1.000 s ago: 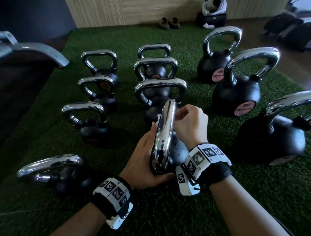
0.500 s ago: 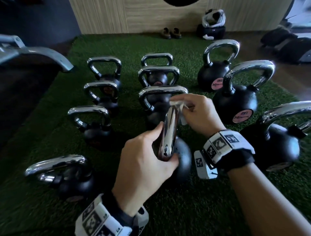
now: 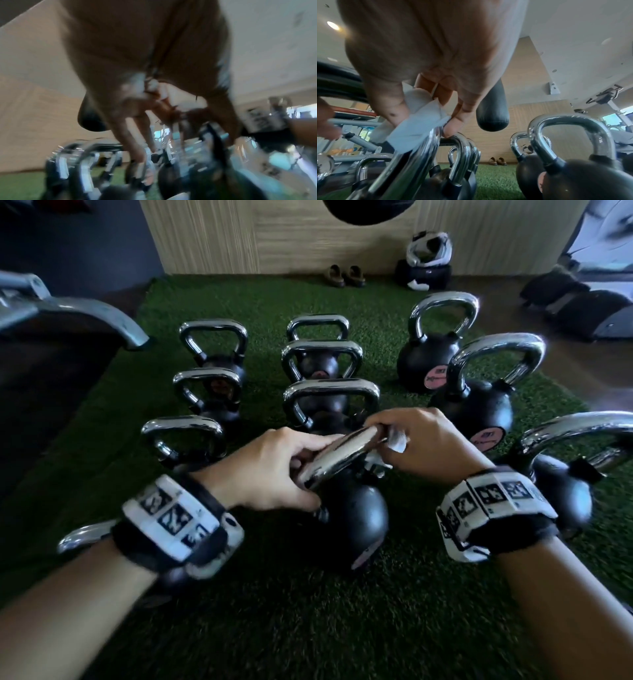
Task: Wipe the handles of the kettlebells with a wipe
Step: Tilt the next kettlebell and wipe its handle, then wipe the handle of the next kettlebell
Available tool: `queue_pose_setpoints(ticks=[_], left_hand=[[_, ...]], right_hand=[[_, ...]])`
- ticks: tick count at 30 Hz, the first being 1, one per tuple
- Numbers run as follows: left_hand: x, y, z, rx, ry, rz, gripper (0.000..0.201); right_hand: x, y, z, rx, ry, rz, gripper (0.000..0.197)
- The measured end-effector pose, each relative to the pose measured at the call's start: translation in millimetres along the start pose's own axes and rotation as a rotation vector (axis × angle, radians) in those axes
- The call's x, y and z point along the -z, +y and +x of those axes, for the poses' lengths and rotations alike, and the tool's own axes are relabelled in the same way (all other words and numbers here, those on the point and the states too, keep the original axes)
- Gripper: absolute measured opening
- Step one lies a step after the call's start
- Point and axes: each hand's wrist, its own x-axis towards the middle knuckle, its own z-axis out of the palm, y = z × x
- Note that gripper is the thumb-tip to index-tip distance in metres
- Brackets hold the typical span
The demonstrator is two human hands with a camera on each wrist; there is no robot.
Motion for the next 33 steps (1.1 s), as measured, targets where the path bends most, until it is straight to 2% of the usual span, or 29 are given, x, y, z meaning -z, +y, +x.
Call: queue_pose_setpoints(ticks=[3, 6, 11, 14, 16, 18, 20, 23, 26, 30, 33], left_hand=[[28, -7, 18, -0.06, -0.196, 0.122, 0.098], [36, -4, 29, -0.076, -0.256, 0.232, 0.099], [31, -9, 28, -0.088, -0.222, 0.232, 0.1], [30, 2, 32, -0.103, -0.208, 0.338, 0.103], [27, 22, 38, -0.118, -0.163, 0.419, 0.102], [16, 48, 45, -0.197, -0.078, 0.396, 0.097], [-7, 75, 57, -0.306, 0.015, 0.277, 0.086], [-62, 111, 87, -0.381, 0.041, 0.065, 0.074], [-125, 131, 120, -0.309, 0.114, -0.094, 0.066], [-191, 134, 161, -0.109, 0.204, -0.325, 0.102], [-223, 128, 190, 0.109, 0.198, -0.527, 0.118]], right_hand=[[1, -4, -29, -0.022, 0.105, -0.038, 0.047], [-4, -9, -51, -0.041, 0.187, -0.027, 0.047], [-3, -11, -51, -0.063, 0.185, -0.047, 0.049], [6, -15, -54, -0.098, 0.151, -0.024, 0.048], [17, -13, -64, -0.178, 0.179, -0.039, 0.05], [36, -8, -83, -0.291, 0.261, -0.064, 0.049], [63, -2, -110, -0.417, 0.323, -0.091, 0.041], [106, 11, -155, -0.592, 0.384, -0.112, 0.03], [140, 26, -191, -0.692, 0.458, -0.107, 0.025], [170, 52, -209, -0.727, 0.491, -0.052, 0.03], [191, 81, -200, -0.709, 0.488, -0.018, 0.027]])
